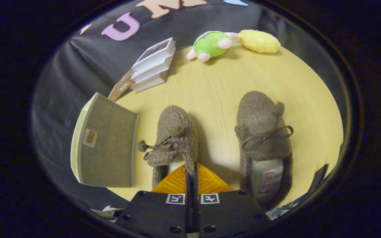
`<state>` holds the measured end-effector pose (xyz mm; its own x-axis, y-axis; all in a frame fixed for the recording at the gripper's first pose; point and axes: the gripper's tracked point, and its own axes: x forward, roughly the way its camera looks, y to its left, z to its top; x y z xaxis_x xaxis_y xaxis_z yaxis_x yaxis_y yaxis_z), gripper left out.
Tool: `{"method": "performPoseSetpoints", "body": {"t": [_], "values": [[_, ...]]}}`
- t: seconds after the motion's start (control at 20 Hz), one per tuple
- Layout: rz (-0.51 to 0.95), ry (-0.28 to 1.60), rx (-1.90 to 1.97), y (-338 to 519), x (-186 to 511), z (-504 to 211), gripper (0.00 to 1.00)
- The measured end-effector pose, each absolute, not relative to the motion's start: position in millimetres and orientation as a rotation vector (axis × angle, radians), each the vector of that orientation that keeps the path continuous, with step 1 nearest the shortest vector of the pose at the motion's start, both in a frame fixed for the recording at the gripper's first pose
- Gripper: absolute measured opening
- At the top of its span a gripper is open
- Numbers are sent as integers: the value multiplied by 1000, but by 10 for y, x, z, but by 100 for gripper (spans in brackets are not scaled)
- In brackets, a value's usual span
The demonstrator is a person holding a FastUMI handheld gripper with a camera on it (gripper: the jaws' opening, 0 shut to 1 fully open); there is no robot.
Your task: Open the storage box then place both shoes into the box .Put the left shoe in first, then the right shoe, with the right side of both shoes facing outward in a uniform manner.
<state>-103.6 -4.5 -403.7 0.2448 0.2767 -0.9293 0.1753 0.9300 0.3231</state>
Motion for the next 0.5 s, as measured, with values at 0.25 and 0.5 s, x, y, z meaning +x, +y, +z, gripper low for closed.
{"method": "performPoseSetpoints", "body": {"t": [0.25,0.5], "values": [[41,1306,507,137,-955,-3682,3],[59,1249,560,423,-751,-3202,3]]}}
